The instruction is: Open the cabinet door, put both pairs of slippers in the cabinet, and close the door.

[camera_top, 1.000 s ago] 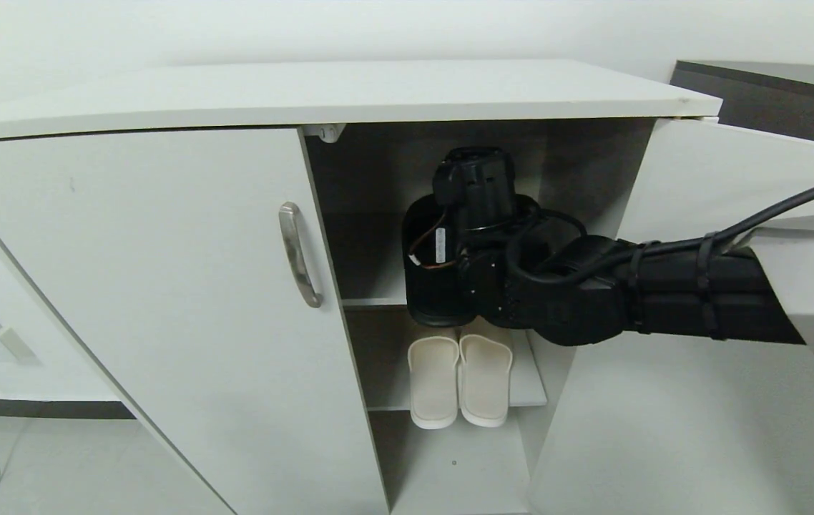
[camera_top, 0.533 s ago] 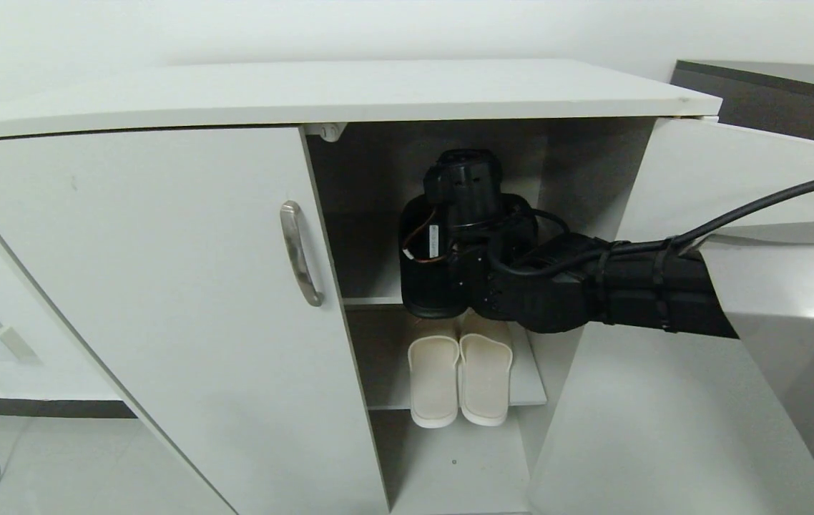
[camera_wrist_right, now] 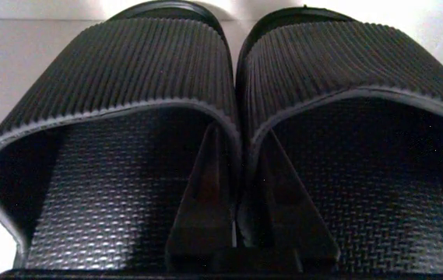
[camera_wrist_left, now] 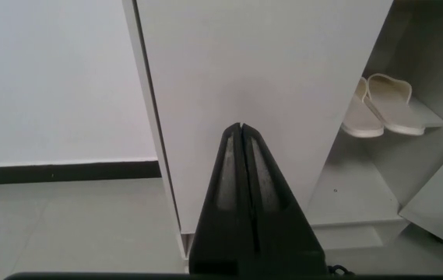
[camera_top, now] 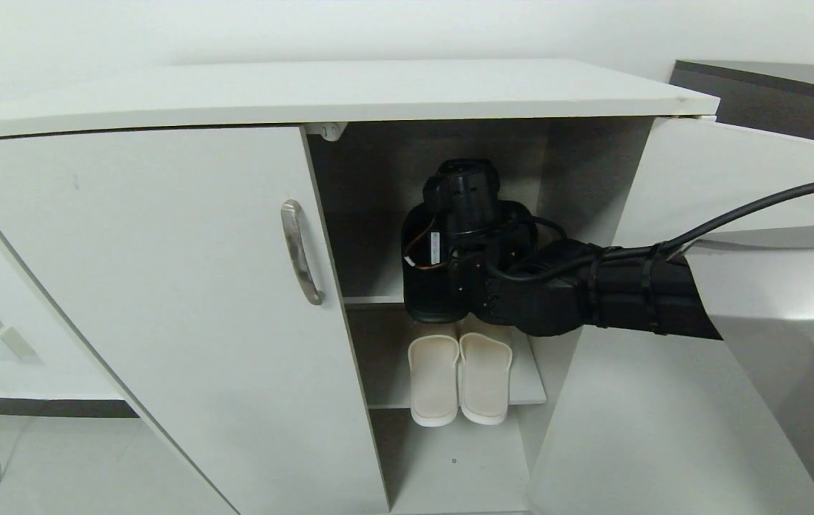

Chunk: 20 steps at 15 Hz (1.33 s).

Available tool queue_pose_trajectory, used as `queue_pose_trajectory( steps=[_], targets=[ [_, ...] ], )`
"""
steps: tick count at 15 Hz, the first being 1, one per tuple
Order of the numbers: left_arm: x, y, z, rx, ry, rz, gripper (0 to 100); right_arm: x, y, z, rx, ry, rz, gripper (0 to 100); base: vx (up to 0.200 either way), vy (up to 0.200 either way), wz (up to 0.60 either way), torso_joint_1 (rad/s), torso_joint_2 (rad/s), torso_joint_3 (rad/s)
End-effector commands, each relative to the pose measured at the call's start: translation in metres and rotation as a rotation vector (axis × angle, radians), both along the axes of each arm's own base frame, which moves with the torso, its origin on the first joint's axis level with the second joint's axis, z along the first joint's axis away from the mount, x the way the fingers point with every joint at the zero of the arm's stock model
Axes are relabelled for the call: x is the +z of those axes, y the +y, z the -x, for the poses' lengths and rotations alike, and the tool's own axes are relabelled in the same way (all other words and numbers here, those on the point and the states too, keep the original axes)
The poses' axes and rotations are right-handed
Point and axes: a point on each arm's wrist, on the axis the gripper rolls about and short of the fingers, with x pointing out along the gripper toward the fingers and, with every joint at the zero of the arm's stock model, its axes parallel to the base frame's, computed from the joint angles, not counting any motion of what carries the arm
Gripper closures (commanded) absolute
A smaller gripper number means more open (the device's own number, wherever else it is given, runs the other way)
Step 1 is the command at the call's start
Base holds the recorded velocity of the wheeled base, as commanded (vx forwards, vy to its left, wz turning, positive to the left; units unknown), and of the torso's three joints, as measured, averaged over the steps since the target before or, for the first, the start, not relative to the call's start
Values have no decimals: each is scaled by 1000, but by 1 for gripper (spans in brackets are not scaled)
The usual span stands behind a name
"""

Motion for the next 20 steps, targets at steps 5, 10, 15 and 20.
queue_pose_trajectory(
  steps=[5,10,15,20],
  targets=[
    [0,0,0,1,1,1,100,12,-4,20,24,6,7,0,0,0,0,0,0,0],
    [0,0,0,1,2,0,100,32,-15,75,75,11,19,0,0,0,0,0,0,0],
    [0,0,0,0,2,1,100,24,-42,118,136,34,10,0,0,0,0,0,0,0],
    [0,0,0,0,2,0,100,15,-65,149,269,-2,-35,0,0,0,0,0,0,0]
  ],
)
